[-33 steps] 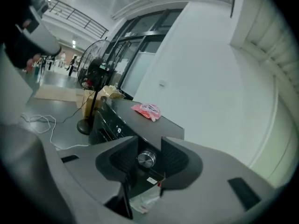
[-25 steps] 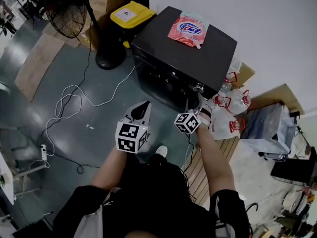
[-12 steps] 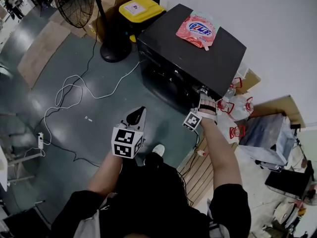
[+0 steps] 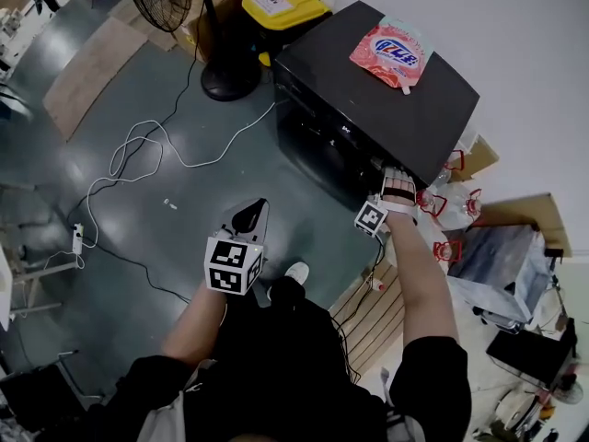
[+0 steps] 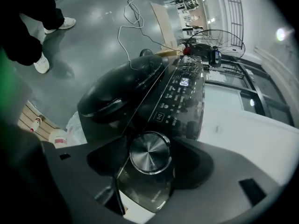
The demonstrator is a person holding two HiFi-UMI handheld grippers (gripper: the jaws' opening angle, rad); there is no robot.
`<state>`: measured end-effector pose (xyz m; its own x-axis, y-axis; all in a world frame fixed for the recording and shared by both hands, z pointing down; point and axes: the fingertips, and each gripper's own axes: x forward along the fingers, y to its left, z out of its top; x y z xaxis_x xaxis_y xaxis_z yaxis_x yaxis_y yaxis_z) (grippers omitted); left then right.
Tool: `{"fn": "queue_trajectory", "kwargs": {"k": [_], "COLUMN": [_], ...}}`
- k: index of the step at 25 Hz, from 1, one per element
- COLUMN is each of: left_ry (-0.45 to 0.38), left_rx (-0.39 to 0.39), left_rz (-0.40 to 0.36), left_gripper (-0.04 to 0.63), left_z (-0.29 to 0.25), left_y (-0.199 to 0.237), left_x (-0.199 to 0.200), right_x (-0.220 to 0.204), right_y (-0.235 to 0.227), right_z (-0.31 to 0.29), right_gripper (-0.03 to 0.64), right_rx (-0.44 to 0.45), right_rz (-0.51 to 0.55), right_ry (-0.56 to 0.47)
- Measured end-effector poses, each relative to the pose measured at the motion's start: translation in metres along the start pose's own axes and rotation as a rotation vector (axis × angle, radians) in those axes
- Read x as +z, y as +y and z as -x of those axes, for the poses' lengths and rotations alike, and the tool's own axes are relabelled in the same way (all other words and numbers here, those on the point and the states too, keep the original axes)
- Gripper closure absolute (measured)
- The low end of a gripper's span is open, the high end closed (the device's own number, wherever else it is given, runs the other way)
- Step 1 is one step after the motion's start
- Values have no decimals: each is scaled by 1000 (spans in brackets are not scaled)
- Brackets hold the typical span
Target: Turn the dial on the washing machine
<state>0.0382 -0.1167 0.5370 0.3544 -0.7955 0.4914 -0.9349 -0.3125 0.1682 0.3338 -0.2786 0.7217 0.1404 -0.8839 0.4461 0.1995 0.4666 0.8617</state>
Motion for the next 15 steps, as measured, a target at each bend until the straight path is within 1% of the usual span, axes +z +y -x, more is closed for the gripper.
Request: {"fn": "queue_trajectory", "kwargs": {"k": [2, 6, 15], "left_ry": [-2, -3, 4], "left_rx": [9, 15, 5], "left_rz": [2, 8, -5], "left_gripper": [589, 589, 589], "left_z": [2, 4, 2], "left_y": [3, 7, 2], "left_x": [-1, 0, 2], "right_x": [7, 10, 6], "right_y": [-1, 3, 2], "right_z": [2, 3, 5], "right_gripper": [328, 337, 342], "right_rx": [2, 8, 14], "right_rz": [-50, -58, -109], "right_ry": [-36, -53, -19]}}
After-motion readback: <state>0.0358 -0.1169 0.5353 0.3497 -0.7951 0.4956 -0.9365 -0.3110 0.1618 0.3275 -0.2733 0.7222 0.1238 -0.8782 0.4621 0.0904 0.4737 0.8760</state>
